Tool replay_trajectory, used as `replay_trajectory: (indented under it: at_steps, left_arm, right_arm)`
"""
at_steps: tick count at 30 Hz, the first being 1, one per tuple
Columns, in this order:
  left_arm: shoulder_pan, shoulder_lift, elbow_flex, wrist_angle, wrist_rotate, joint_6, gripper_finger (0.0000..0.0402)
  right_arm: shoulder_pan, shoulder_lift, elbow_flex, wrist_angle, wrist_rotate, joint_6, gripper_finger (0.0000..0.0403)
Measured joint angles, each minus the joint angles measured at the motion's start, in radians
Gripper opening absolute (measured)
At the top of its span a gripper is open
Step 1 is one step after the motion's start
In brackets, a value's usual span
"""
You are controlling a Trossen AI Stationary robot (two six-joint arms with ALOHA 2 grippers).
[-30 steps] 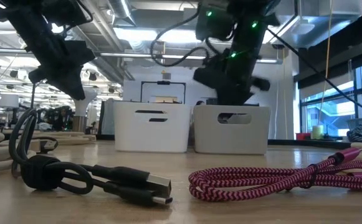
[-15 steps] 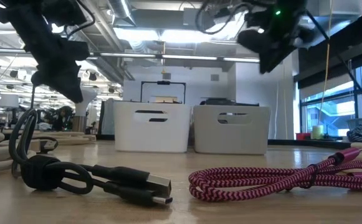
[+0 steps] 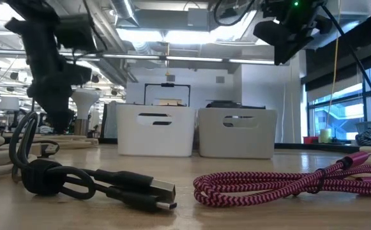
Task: Pick & Place USB Port
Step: Put the light brown HDMI cable into the black bin
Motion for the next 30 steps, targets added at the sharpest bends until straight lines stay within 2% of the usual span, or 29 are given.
replay_trajectory:
  at_steps: [8,13,18,22,27,30]
  left_arm:
    - [0.081,0.187,0.002,0.021,0.052,0.076,0.0184]
    - [0.105,0.277,0.006,0.048,0.094,0.086,0.0185]
    - [0.111,0.303,0.008,0.089,0.134,0.090,0.0176]
    - [0.112,0.303,0.006,0.102,0.173,0.092,0.0132]
    - [0.111,0.303,0.005,0.117,0.219,0.089,0.0020]
    - [0.111,0.305,0.010,0.115,0.217,0.076,0.0010]
  right_arm:
    - [0.000,0.000,0.000,-0.012,0.000,-0.001,0.0099]
    - [0.000,0.000,0.000,-0.014,0.000,-0.001,0.0099]
    - [0.000,0.000,0.000,-0.017,0.000,-0.001,0.0099]
    - [0.000,0.000,0.000,-0.019,0.011,-0.016,0.0099]
    - [0.000,0.000,-0.001,-0.019,0.026,-0.025,0.0099]
    - [0.000,0.000,-0.001,-0.021,0.026,-0.025,0.0099]
